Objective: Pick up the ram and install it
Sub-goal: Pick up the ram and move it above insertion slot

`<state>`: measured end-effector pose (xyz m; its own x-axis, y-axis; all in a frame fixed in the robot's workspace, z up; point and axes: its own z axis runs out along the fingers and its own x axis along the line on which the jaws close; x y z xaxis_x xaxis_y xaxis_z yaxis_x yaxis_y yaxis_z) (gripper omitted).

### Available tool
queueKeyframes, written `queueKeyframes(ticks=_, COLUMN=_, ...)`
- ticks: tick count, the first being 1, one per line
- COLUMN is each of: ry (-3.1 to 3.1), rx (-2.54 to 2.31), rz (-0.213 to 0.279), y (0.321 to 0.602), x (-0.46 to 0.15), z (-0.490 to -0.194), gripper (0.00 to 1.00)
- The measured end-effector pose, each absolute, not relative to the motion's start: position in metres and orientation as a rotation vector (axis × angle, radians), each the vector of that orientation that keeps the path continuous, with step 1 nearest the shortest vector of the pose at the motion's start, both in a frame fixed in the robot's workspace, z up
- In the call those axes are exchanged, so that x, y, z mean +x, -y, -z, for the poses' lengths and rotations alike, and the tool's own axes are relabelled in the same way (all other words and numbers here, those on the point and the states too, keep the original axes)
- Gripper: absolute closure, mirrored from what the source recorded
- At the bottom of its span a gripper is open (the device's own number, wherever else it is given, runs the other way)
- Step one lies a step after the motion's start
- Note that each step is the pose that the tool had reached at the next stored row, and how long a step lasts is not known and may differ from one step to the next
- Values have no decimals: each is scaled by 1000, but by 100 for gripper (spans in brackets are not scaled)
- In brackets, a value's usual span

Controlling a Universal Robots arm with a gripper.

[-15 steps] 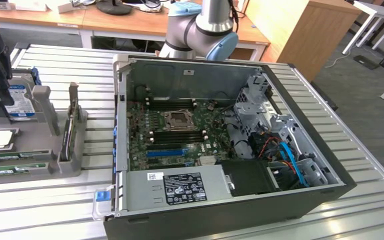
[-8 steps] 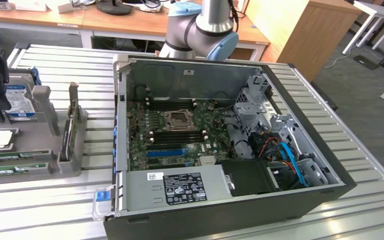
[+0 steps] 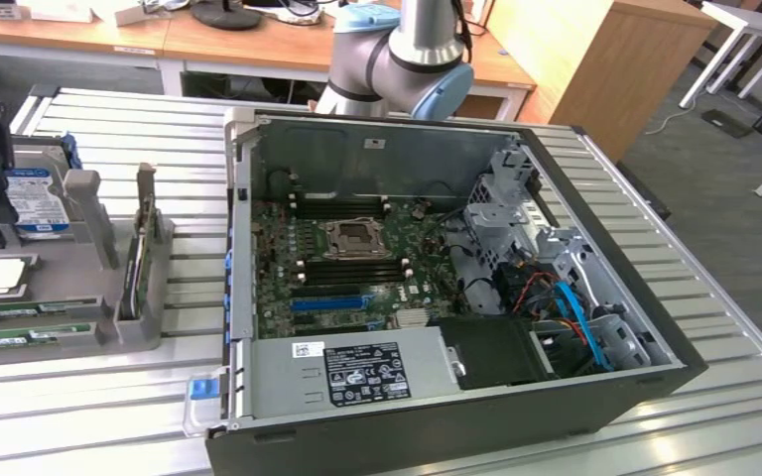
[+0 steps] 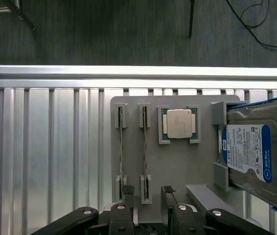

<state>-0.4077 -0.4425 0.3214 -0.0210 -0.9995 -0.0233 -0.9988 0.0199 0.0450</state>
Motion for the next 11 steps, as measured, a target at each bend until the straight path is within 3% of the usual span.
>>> queueKeyframes(ticks=11, ry=2233, rx=2188, rz=76, y=443, x=-408, z=-308, gripper=64)
